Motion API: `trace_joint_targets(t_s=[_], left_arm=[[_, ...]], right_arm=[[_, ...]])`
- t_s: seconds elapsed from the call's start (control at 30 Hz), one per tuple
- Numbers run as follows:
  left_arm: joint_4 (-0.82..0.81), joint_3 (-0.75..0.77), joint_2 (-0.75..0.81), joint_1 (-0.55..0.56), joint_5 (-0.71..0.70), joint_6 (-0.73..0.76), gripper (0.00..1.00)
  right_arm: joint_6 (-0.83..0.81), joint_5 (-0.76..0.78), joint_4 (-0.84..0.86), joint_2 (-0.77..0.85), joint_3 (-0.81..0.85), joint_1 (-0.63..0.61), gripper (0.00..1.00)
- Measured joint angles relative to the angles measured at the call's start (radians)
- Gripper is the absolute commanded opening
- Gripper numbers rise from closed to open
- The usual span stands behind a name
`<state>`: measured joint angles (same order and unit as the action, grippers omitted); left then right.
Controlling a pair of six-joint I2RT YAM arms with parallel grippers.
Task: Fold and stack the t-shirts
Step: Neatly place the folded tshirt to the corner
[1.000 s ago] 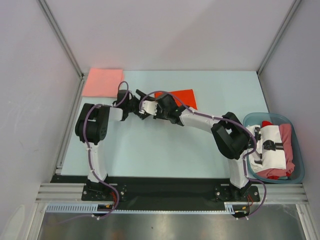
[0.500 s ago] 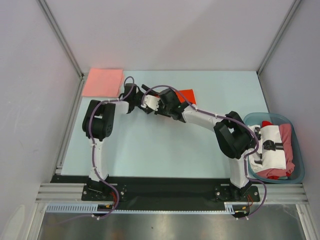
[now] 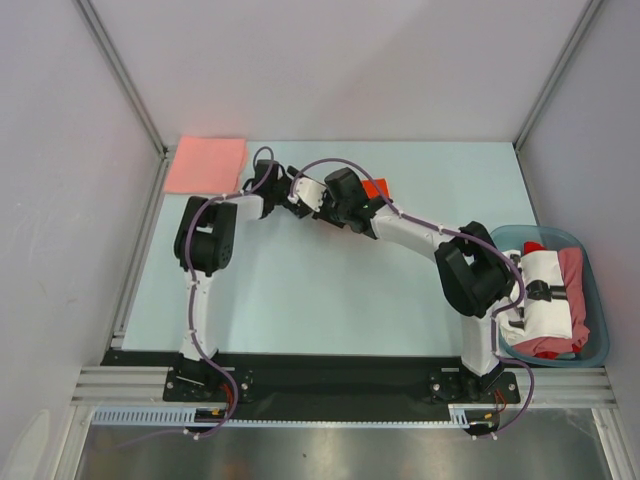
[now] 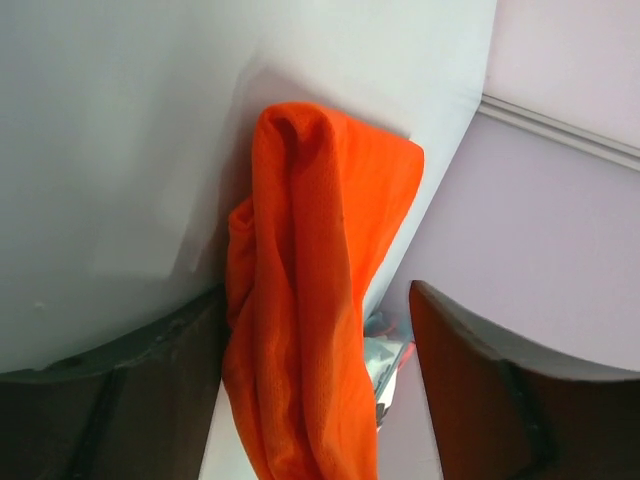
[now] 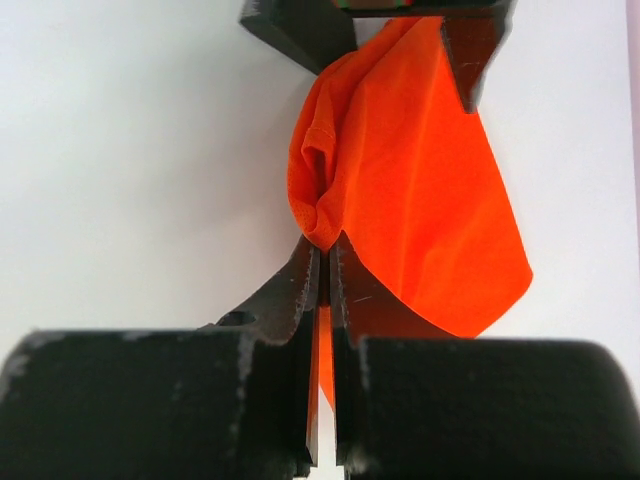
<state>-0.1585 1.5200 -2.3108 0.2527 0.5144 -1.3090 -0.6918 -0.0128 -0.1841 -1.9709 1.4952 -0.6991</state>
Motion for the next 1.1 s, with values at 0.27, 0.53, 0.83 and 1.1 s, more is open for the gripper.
trace_joint_targets(t_s=[0.27, 0.53, 0.83, 1.1], left_arm=[[0.076, 0.102, -0.075, 0.003, -0.04, 0.098, 0.0], [0.298, 0.304, -0.086, 0.005, -0.134, 0.378, 0.0], [0.594, 0.389, 0.013, 0.004, -0.296, 0.812, 0.0], [0.723, 0.484, 0.166, -0.007, -0.488, 1.141, 0.0]], right_arm=[[0.068, -0.012, 0.0, 0.001, 0.0, 0.0, 0.41], [0.246, 0.072, -0.046, 0.157, -0.042, 0.014, 0.79], [0.432, 0.164, -0.147, 0.505, -0.22, 0.068, 0.8], [0.475, 0.154, -0.206, 0.625, -0.388, 0.014, 0.81]])
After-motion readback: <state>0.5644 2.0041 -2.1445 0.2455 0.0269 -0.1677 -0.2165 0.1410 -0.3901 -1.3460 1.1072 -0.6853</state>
